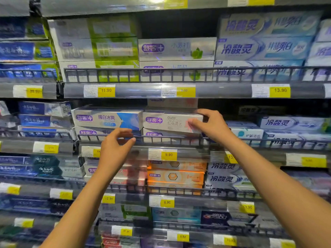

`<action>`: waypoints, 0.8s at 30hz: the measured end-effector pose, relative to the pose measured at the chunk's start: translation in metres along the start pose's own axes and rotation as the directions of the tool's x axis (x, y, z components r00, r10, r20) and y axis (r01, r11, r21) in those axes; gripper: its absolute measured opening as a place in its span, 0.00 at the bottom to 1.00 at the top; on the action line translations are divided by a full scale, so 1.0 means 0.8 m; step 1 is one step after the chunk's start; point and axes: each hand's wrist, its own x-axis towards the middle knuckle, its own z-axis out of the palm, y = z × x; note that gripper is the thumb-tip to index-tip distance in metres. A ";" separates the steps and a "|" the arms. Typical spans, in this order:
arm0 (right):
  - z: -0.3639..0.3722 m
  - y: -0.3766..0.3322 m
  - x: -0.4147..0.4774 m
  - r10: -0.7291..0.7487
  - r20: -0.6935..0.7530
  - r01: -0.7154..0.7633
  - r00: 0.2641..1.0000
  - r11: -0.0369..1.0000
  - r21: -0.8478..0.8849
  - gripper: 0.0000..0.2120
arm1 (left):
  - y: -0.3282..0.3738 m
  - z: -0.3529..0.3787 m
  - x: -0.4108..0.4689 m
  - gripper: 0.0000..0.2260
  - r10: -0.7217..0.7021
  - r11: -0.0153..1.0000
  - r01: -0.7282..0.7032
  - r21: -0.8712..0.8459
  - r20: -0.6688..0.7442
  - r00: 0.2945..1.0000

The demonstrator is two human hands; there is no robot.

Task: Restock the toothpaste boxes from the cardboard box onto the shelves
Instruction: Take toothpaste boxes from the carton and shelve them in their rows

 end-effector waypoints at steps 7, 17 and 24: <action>-0.003 -0.006 0.000 -0.018 0.025 0.021 1.000 0.994 -0.103 0.17 | -0.008 0.004 0.001 0.09 -0.013 1.000 0.013 -0.002 0.029 1.000; 0.001 -0.001 -0.004 -0.026 0.037 0.036 0.999 0.948 -0.318 0.28 | -0.008 0.002 -0.023 0.17 -0.067 0.981 0.043 0.187 0.124 0.990; 0.029 -0.016 -0.073 -0.367 -0.271 0.191 0.890 0.839 -0.509 0.27 | -0.024 -0.012 -0.062 0.34 0.022 0.803 -0.138 0.579 0.202 0.979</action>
